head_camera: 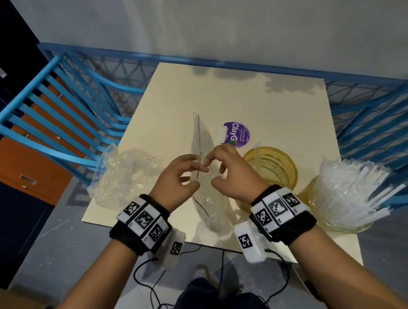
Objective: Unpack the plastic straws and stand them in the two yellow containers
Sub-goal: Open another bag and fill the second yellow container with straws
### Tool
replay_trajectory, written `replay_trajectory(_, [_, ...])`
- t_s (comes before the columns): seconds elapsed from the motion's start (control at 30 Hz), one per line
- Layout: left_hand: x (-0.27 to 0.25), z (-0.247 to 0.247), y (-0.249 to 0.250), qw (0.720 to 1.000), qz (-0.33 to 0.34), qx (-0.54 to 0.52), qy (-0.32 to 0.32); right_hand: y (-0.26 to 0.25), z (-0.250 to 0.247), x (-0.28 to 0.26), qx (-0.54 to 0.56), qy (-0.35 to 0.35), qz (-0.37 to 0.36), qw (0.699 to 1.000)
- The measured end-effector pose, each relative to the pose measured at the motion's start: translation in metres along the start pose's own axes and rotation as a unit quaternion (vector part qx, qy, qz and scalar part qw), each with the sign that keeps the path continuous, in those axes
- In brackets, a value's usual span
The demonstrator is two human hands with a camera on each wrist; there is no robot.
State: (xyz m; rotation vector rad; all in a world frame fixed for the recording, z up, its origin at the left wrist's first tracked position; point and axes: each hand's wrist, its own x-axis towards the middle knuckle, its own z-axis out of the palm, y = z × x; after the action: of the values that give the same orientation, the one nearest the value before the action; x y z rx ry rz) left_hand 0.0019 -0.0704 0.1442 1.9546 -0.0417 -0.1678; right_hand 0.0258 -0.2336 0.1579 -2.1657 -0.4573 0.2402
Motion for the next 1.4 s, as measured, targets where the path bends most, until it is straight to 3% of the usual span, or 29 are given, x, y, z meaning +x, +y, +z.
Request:
replay_trajectory(0.13, [0.020,0.002,-0.003,0.996,0.029,0.072,0.033,-0.001,0.002,0.020,-0.001,0.067,0.064,0.996])
replay_trajectory(0.23, [0.030,-0.017,-0.015,0.980,-0.043,0.118,0.154,0.011,-0.022,0.022,-0.007,0.198,0.182,0.963])
replay_trajectory(0.3, [0.030,-0.033,-0.018,0.965,-0.041,0.150,0.211,0.017,-0.039,0.017,-0.043,0.231,0.214,0.948])
replay_trajectory(0.47, [0.024,-0.025,-0.003,0.986,0.037,0.132,0.096,0.005,-0.026,0.010,-0.141,0.042,0.114,0.983])
replay_trajectory(0.57, [0.024,-0.024,0.001,0.987,0.037,0.136,0.074,0.005,-0.023,0.023,-0.099,0.034,0.095,0.990])
replay_trajectory(0.67, [0.012,-0.026,0.000,0.979,0.018,0.190,0.067,0.004,-0.030,0.034,-0.043,0.027,0.171,0.984])
replay_trajectory(0.73, [-0.008,-0.027,-0.002,0.969,-0.002,0.233,0.081,0.001,-0.034,0.036,0.082,0.038,0.236,0.967])
replay_trajectory(0.83, [-0.038,-0.026,-0.002,0.968,-0.095,0.225,0.058,-0.008,-0.033,0.025,0.215,0.051,0.284,0.933])
replay_trajectory(0.93, [-0.047,-0.029,-0.002,0.971,-0.162,0.176,0.008,-0.004,-0.023,0.009,0.144,0.038,0.251,0.956])
replay_trajectory(1.1, [-0.043,-0.033,-0.009,0.979,-0.177,0.089,-0.052,-0.001,-0.020,-0.001,0.038,-0.036,0.176,0.983])
replay_trajectory(1.23, [-0.045,-0.029,-0.010,0.980,-0.183,0.036,-0.071,-0.003,-0.014,0.002,0.092,-0.085,0.184,0.975])
replay_trajectory(1.4, [-0.054,-0.016,-0.018,0.993,-0.114,-0.029,-0.031,0.004,-0.001,-0.012,0.166,-0.079,0.179,0.966])
